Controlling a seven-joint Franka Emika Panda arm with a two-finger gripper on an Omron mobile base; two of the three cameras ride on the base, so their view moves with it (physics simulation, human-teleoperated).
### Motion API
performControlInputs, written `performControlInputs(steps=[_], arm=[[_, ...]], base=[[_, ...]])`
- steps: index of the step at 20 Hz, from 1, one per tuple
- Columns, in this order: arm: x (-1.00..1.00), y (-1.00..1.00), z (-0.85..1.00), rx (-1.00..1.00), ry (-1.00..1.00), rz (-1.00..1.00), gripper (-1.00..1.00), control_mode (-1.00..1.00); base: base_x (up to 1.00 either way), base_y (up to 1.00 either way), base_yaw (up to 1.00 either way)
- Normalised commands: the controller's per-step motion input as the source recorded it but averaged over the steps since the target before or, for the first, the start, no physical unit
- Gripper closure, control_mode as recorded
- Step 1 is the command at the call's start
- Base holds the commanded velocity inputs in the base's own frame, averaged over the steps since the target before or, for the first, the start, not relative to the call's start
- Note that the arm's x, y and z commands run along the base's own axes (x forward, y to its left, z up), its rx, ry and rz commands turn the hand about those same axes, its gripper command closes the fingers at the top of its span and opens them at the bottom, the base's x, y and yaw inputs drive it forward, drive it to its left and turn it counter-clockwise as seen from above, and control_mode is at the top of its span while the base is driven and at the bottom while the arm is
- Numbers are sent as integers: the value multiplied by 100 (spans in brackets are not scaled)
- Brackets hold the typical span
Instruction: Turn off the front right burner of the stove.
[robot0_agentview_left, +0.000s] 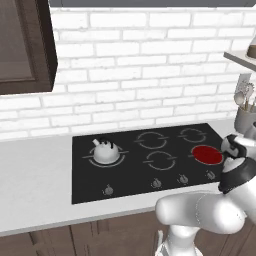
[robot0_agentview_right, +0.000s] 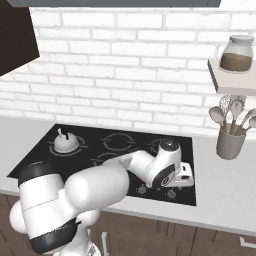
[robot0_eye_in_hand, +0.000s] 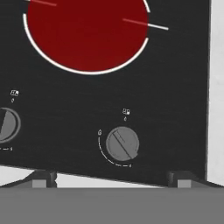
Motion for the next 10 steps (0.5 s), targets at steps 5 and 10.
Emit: performControlInputs(steps=[5,10], arm=[[16,-3,-27,-4,-1,7,-100,-100],[21,-4,-10,-1,3,4,-100,-100]], base=[[0,0,0],[0,0,0]])
